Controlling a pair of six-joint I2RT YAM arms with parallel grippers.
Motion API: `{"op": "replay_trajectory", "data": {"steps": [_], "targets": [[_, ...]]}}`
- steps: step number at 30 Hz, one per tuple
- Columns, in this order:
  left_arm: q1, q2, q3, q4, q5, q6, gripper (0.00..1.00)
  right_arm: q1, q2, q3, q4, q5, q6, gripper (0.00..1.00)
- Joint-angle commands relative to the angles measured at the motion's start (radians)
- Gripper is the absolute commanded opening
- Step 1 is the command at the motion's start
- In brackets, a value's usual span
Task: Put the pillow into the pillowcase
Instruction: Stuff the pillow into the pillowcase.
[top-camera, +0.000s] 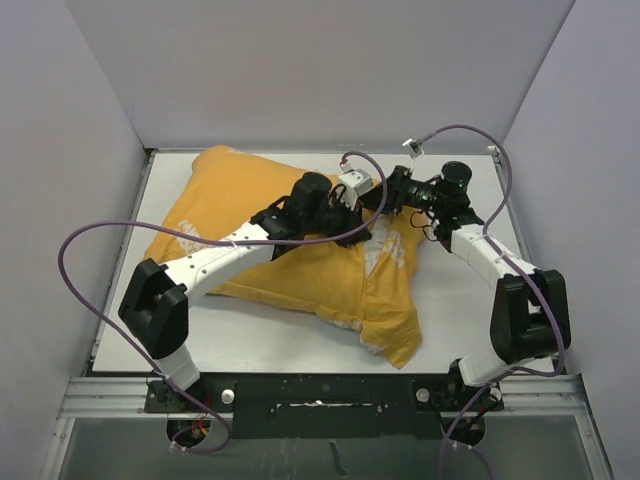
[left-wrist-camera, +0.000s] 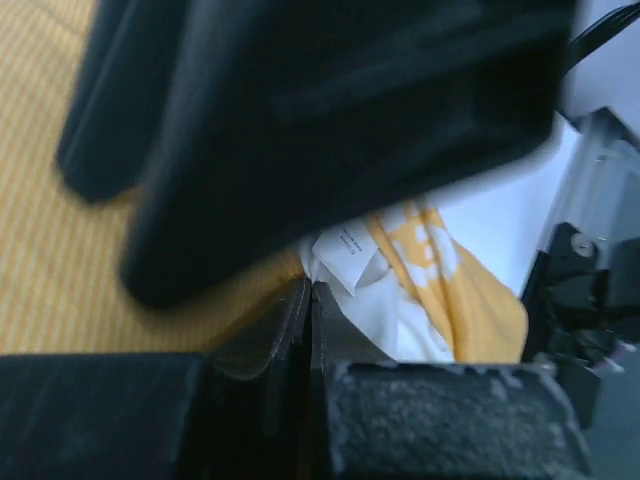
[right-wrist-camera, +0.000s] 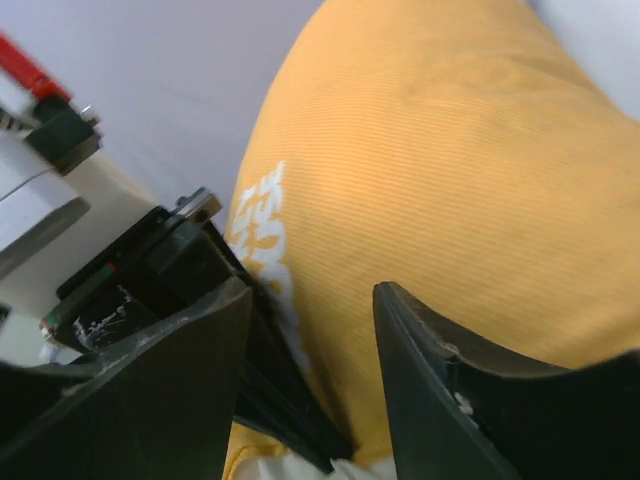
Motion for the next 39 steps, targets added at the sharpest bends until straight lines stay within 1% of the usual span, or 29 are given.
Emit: {"op": "replay_trajectory", "data": {"steps": [1, 3, 4, 5, 7, 8, 9, 12, 14, 16, 17, 19, 20, 21, 22, 23, 24, 25, 26, 27, 29, 31, 36, 39], "targets": [[0.024, -0.013, 0.011, 0.029, 0.253, -0.106, 0.02, -0.017, -0.053, 0.105, 0.204, -0.118, 0.093, 0.61], [0.042, -0.075, 0.006, 0.038, 0.219, -0.124, 0.06, -0.106, -0.054, 0.146, 0.466, -0.169, 0.329, 0.69], [0.046, -0.110, 0.000, 0.048, 0.208, -0.125, 0.10, -0.155, -0.053, 0.169, 0.557, -0.180, 0.422, 0.71], [0.048, -0.148, -0.001, 0.056, 0.195, -0.123, 0.17, -0.198, -0.053, 0.196, 0.612, -0.196, 0.492, 0.72], [0.051, -0.216, 0.010, 0.053, 0.174, -0.122, 0.36, -0.257, -0.061, 0.241, 0.647, -0.262, 0.537, 0.75], [0.052, -0.249, 0.019, 0.041, 0.160, -0.120, 0.43, -0.276, -0.080, 0.249, 0.660, -0.318, 0.521, 0.76], [0.052, -0.278, 0.031, 0.021, 0.146, -0.116, 0.46, -0.288, -0.100, 0.248, 0.666, -0.370, 0.488, 0.78], [0.054, -0.352, 0.071, -0.121, 0.078, -0.080, 0.51, -0.288, -0.191, 0.175, 0.652, -0.516, 0.321, 0.82], [0.055, -0.390, 0.077, -0.243, 0.010, -0.042, 0.52, -0.297, -0.276, 0.086, 0.601, -0.586, 0.172, 0.83], [0.056, -0.417, 0.057, -0.362, -0.069, -0.015, 0.52, -0.328, -0.350, 0.016, 0.457, -0.607, 0.040, 0.73], [0.056, -0.427, 0.038, -0.409, -0.111, -0.015, 0.52, -0.356, -0.378, -0.006, 0.364, -0.606, -0.027, 0.72], [0.057, -0.453, -0.032, -0.449, -0.162, -0.036, 0.52, -0.397, -0.422, -0.025, 0.132, -0.587, -0.198, 0.72], [0.057, -0.468, -0.068, -0.437, -0.166, -0.050, 0.52, -0.417, -0.434, -0.009, -0.044, -0.547, -0.306, 0.73], [0.057, -0.481, -0.098, -0.410, -0.158, -0.067, 0.52, -0.423, -0.441, 0.052, -0.364, -0.446, -0.621, 0.77], [0.054, -0.488, -0.120, -0.375, -0.144, -0.086, 0.52, -0.401, -0.434, 0.152, -0.903, -0.243, -0.926, 0.83], [0.052, -0.490, -0.128, -0.341, -0.134, -0.107, 0.52, -0.307, -0.415, 0.234, -1.059, -0.037, -1.074, 0.85], [0.040, -0.485, -0.128, -0.308, -0.132, -0.125, 0.52, -0.179, -0.394, 0.271, -1.122, 0.120, -1.117, 0.86], [0.023, -0.471, -0.117, -0.294, -0.141, -0.137, 0.53, -0.129, -0.375, 0.297, -1.157, 0.189, -1.132, 0.85], [-0.001, -0.453, -0.100, -0.294, -0.164, -0.133, 0.53, -0.103, -0.360, 0.301, -1.159, 0.207, -1.107, 0.82], [-0.026, -0.432, -0.079, -0.305, -0.211, -0.124, 0.53, -0.088, -0.346, 0.305, -1.166, 0.229, -1.085, 0.76], [-0.067, -0.383, -0.044, -0.329, -0.301, -0.102, 0.55, -0.064, -0.315, 0.315, -1.193, 0.312, -1.058, 0.72], [-0.082, -0.338, -0.018, -0.340, -0.344, -0.094, 0.55, -0.051, -0.290, 0.313, -1.222, 0.375, -1.039, 0.71], [-0.087, -0.257, 0.003, -0.339, -0.390, -0.055, 0.56, -0.008, -0.267, 0.274, -1.227, 0.443, -1.011, 0.72], [-0.084, -0.234, 0.000, -0.314, -0.400, -0.036, 0.53, 0.006, -0.234, 0.273, -1.241, 0.475, -1.012, 0.71]]}}
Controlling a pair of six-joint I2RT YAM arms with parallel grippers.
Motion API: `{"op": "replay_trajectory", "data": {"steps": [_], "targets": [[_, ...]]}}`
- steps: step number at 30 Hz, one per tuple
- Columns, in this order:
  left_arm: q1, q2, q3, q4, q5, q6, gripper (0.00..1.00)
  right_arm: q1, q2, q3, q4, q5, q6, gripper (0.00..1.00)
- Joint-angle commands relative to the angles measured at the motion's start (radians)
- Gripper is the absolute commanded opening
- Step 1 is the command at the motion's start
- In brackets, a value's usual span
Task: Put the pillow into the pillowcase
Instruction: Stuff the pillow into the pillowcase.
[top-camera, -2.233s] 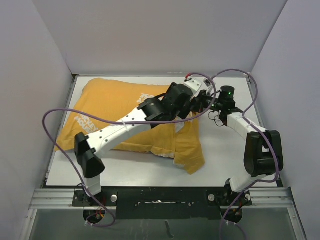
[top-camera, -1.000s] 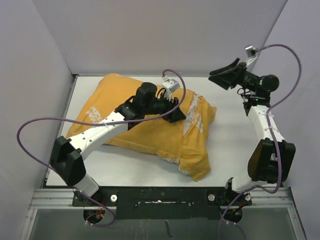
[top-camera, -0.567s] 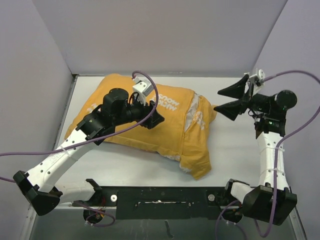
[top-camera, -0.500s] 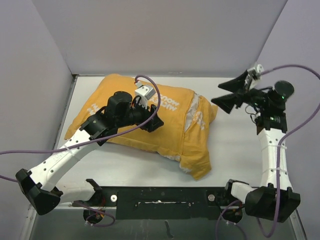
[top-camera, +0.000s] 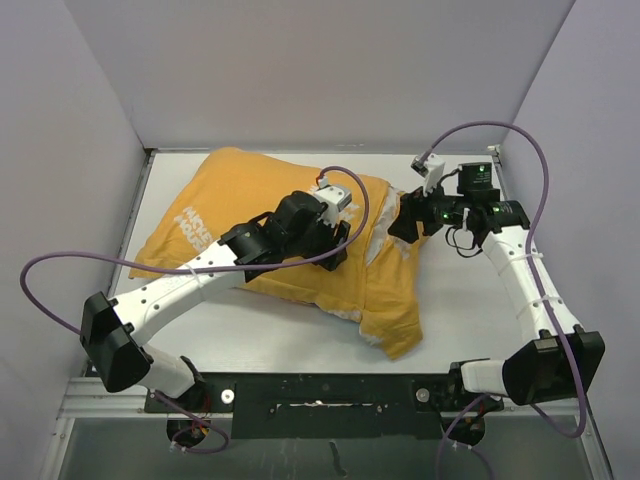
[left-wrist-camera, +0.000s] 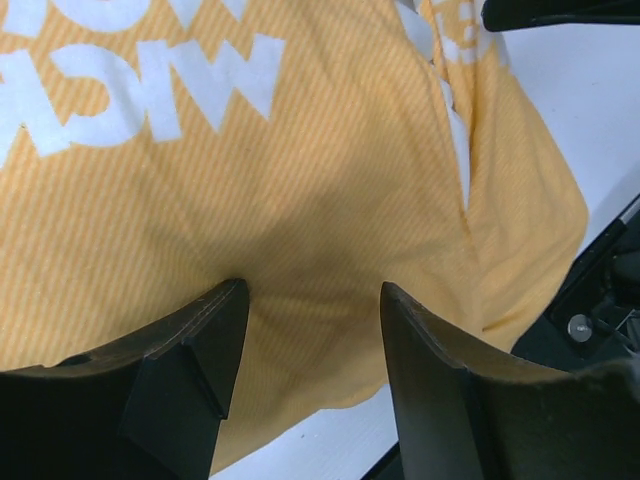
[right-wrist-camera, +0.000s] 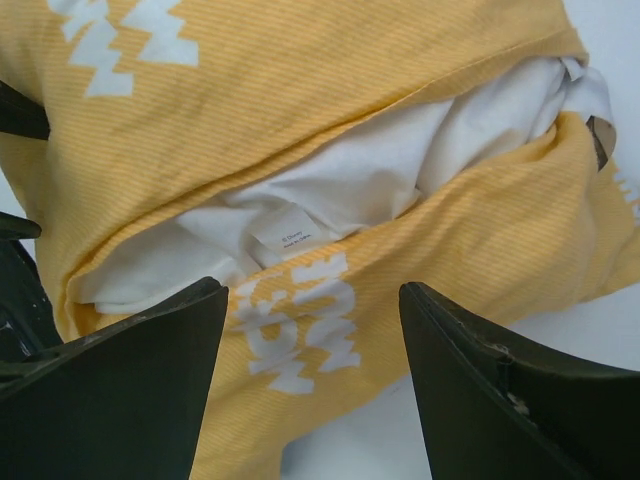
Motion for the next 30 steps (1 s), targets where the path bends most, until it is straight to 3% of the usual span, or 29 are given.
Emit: {"op": "replay_trajectory", "data": {"steps": [1, 4, 6, 9, 10, 13, 14, 16, 18, 20, 21, 23, 26, 28, 30], "targets": [[0.005, 0.032, 0.050, 0.057, -0.069, 0.045, 0.53, 0.031, 0.014, 0.004, -0.033, 0.102, -0.022, 0.70], [0.010, 0.051, 0.045, 0.084, -0.064, 0.058, 0.52, 0.050, 0.027, -0.016, -0.029, 0.122, -0.028, 0.67], [0.011, 0.061, 0.035, 0.112, -0.048, 0.066, 0.51, 0.059, 0.051, -0.011, -0.028, 0.103, -0.026, 0.57], [0.010, 0.075, -0.023, 0.227, 0.008, 0.142, 0.35, 0.070, 0.104, 0.042, -0.039, -0.005, -0.034, 0.15], [0.008, 0.082, -0.060, 0.292, 0.023, 0.176, 0.25, 0.077, 0.113, 0.073, -0.048, -0.108, -0.052, 0.08], [0.026, 0.148, -0.121, 0.397, 0.041, 0.206, 0.01, 0.095, 0.059, 0.161, 0.003, -0.471, -0.085, 0.02], [0.039, 0.174, -0.121, 0.402, 0.047, 0.200, 0.00, 0.100, 0.012, 0.168, 0.088, -0.585, -0.036, 0.01], [0.060, 0.222, -0.122, 0.417, 0.080, 0.181, 0.00, 0.109, -0.055, 0.161, 0.390, -0.738, 0.221, 0.00], [0.069, 0.253, -0.126, 0.455, 0.109, 0.169, 0.00, 0.114, -0.035, 0.185, 0.661, -0.787, 0.468, 0.00], [0.071, 0.267, -0.135, 0.516, 0.152, 0.160, 0.00, 0.100, -0.008, 0.128, 0.797, -0.698, 0.621, 0.00], [0.072, 0.262, -0.153, 0.552, 0.172, 0.153, 0.00, 0.087, 0.012, 0.107, 0.747, -0.618, 0.619, 0.04], [0.073, 0.230, -0.192, 0.628, 0.203, 0.136, 0.02, 0.072, 0.063, 0.100, 0.518, -0.430, 0.480, 0.23], [0.084, 0.126, -0.288, 0.732, 0.240, 0.094, 0.27, 0.038, 0.145, 0.116, 0.242, -0.260, 0.255, 0.35], [0.104, 0.023, -0.369, 0.811, 0.275, 0.039, 0.43, 0.005, 0.173, 0.128, 0.148, -0.293, 0.168, 0.53], [0.131, -0.104, -0.428, 0.831, 0.310, -0.014, 0.53, -0.039, 0.151, 0.138, 0.103, -0.430, 0.076, 0.70]]}}
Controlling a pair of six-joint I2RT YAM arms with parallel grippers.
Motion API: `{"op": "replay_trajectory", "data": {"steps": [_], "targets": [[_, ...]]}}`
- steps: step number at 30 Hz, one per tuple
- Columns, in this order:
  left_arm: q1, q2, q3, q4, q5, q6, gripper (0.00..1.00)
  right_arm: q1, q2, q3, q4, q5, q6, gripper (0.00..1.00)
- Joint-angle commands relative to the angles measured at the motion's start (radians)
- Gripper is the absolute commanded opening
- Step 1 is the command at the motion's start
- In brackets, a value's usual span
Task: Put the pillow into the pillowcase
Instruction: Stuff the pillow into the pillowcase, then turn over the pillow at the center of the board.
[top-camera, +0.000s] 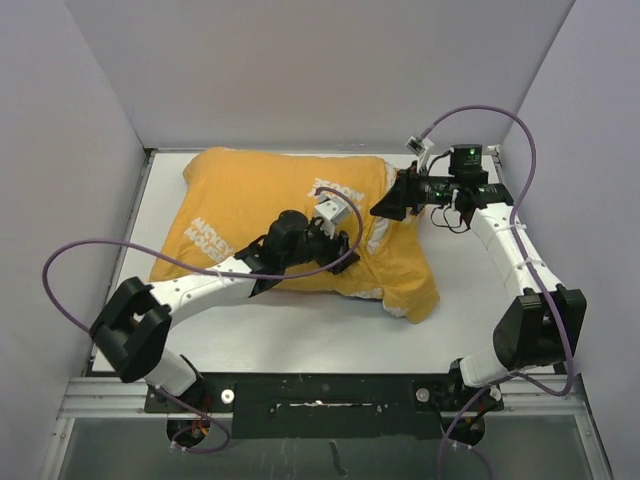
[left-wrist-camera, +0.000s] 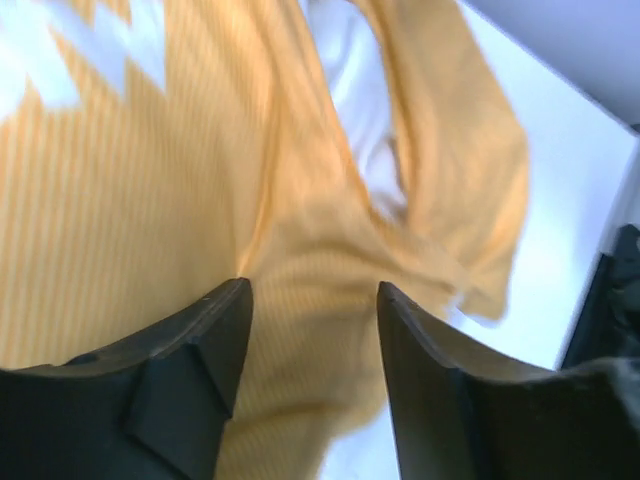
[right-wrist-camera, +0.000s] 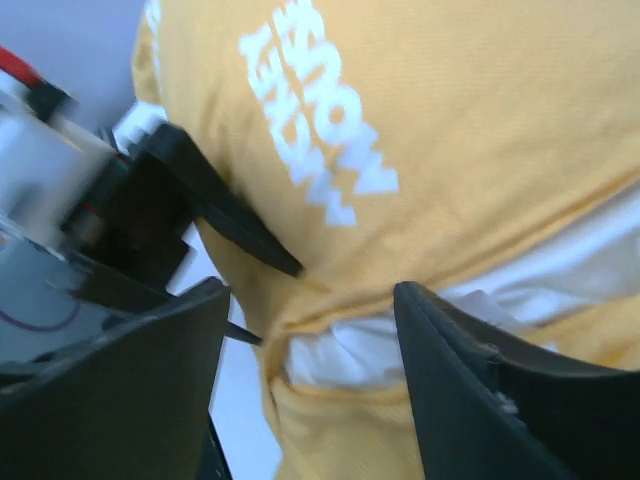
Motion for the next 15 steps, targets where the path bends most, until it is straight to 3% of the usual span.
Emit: {"op": "replay_trajectory", "data": {"steps": [1, 4, 7, 9, 11, 13, 15], "targets": [[0.055, -0.290, -0.112, 0.079, 0.097, -0.129, 0.57, -0.069, -0.052, 0.065, -0.163, -0.189, -0.236, 0.77], [0.073, -0.419, -0.084, -0.129, 0.082, -0.143, 0.65, -0.084, -0.198, 0.084, -0.248, -0.221, -0.438, 1.00], [0.078, -0.475, -0.006, -0.488, 0.014, -0.112, 0.67, -0.083, -0.333, 0.039, -0.308, -0.172, -0.655, 0.98], [0.076, -0.473, 0.045, -0.694, -0.077, -0.055, 0.68, -0.083, -0.376, 0.016, -0.450, -0.161, -0.895, 0.98], [0.074, -0.466, 0.070, -0.826, -0.159, 0.083, 0.68, -0.081, -0.370, 0.006, -0.680, -0.147, -1.233, 0.98], [0.061, -0.471, 0.058, -0.872, -0.232, 0.267, 0.69, -0.064, -0.362, -0.052, -0.801, -0.083, -1.474, 0.98], [0.024, -0.492, 0.030, -0.855, -0.284, 0.494, 0.75, 0.011, -0.361, -0.130, -0.739, 0.021, -1.439, 0.98]]}}
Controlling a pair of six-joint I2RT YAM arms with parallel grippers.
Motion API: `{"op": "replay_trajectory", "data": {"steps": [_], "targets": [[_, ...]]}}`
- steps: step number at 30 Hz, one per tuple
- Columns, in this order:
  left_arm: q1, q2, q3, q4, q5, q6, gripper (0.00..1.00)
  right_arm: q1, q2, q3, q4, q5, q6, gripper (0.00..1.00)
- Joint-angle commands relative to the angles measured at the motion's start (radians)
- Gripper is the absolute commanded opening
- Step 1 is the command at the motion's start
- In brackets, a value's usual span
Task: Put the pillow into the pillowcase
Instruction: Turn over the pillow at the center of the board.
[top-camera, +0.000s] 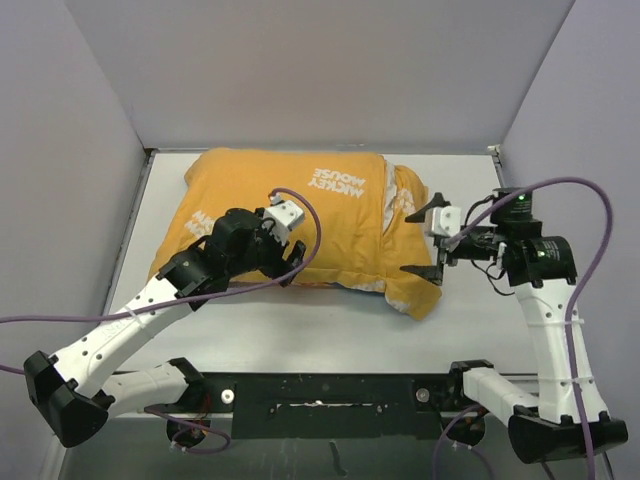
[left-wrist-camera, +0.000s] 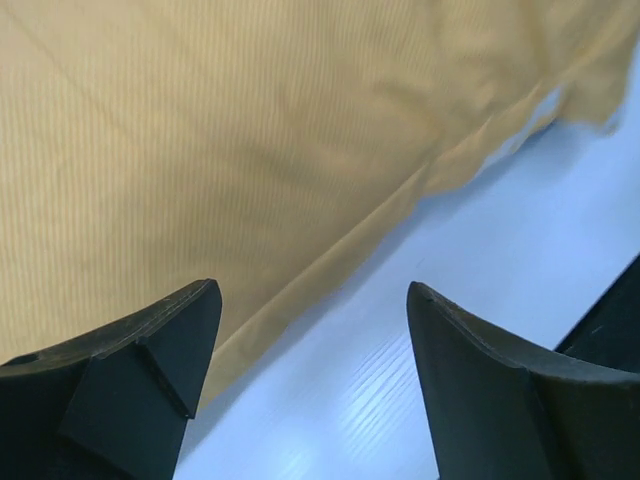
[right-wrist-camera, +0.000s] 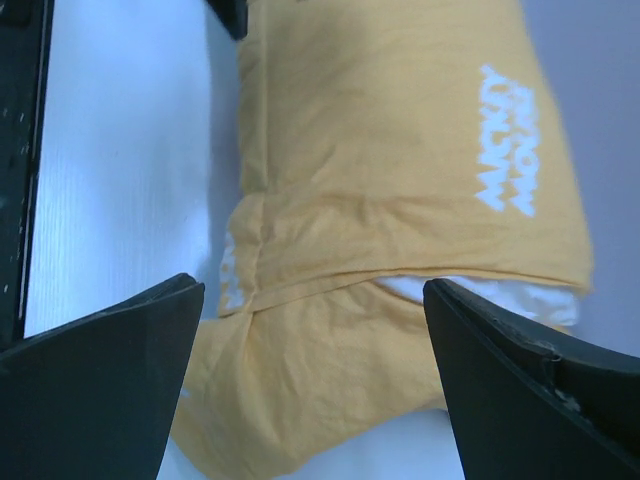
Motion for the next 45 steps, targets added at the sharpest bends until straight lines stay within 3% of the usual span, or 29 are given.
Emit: {"op": "replay_trajectory", "data": {"steps": [1, 6, 10, 12, 13, 14, 15, 16, 17, 19, 22, 26, 28, 30, 32, 33, 36, 37, 38, 41, 44, 45], "targets": [[-0.061, -0.020, -0.051, -0.168, -0.197, 0.518, 0.80, 0.120, 0.072, -0.178, -0.102, 0.223, -0.317, 0.98], [-0.058, -0.041, -0.239, 0.109, -0.237, 0.951, 0.96, 0.177, 0.075, -0.407, 0.308, 0.530, -0.108, 0.98], [-0.024, 0.091, -0.291, 0.290, -0.240, 1.038, 0.96, 0.216, 0.125, -0.544, 0.528, 0.709, -0.053, 0.99], [-0.004, 0.174, -0.318, 0.425, -0.282, 1.069, 0.92, 0.243, 0.155, -0.574, 0.590, 0.779, -0.054, 0.91], [0.006, 0.216, -0.300, 0.452, -0.292, 1.070, 0.82, 0.247, 0.166, -0.569, 0.600, 0.787, -0.041, 0.74], [0.015, 0.255, -0.271, 0.470, -0.307, 1.062, 0.64, 0.247, 0.171, -0.546, 0.590, 0.774, -0.010, 0.51], [0.024, 0.287, -0.233, 0.477, -0.326, 1.047, 0.36, 0.246, 0.168, -0.508, 0.563, 0.721, 0.027, 0.22], [0.032, 0.311, -0.201, 0.483, -0.347, 1.024, 0.07, 0.245, 0.162, -0.467, 0.514, 0.662, 0.056, 0.10], [0.036, 0.315, -0.177, 0.485, -0.367, 1.016, 0.00, 0.245, 0.146, -0.420, 0.452, 0.591, 0.070, 0.06], [0.018, 0.251, -0.141, 0.449, -0.356, 1.011, 0.00, 0.242, 0.095, -0.309, 0.307, 0.406, 0.079, 0.02], [-0.078, 0.027, -0.066, 0.355, -0.290, 0.978, 0.00, 0.240, 0.026, -0.093, -0.023, 0.100, -0.088, 0.00], [-0.152, -0.204, 0.073, 0.360, -0.230, 0.798, 0.00, 0.169, 0.060, 0.240, -0.281, -0.130, -0.122, 0.00], [-0.157, -0.222, 0.125, 0.431, -0.240, 0.739, 0.00, 0.118, 0.072, 0.308, -0.184, -0.144, 0.006, 0.00], [-0.153, -0.163, 0.188, 0.455, -0.262, 0.712, 0.00, 0.064, 0.072, 0.304, 0.026, -0.076, 0.264, 0.00], [-0.136, -0.013, 0.269, 0.429, -0.300, 0.696, 0.00, 0.000, 0.084, 0.256, 0.226, 0.075, 0.489, 0.00], [-0.110, 0.069, 0.321, 0.378, -0.304, 0.658, 0.09, -0.030, 0.094, 0.226, 0.299, 0.181, 0.578, 0.00], [0.031, 0.335, 0.564, 0.159, -0.201, 0.409, 0.59, -0.108, 0.177, 0.190, 0.359, 0.465, 0.681, 0.09], [0.068, 0.420, 0.645, 0.080, -0.183, 0.317, 0.77, -0.113, 0.210, 0.195, 0.347, 0.542, 0.671, 0.18], [0.089, 0.498, 0.736, -0.004, -0.193, 0.234, 0.93, -0.118, 0.234, 0.204, 0.329, 0.601, 0.655, 0.35], [0.095, 0.614, 0.956, -0.221, -0.251, 0.119, 0.98, -0.155, 0.240, 0.199, 0.284, 0.603, 0.606, 0.76], [0.103, 0.522, 0.884, -0.177, -0.206, 0.106, 0.98, -0.167, 0.164, 0.136, 0.322, 0.533, 0.590, 0.99], [0.108, 0.467, 0.826, -0.139, -0.175, 0.099, 0.98, -0.169, 0.134, 0.119, 0.331, 0.507, 0.590, 0.98]]}}
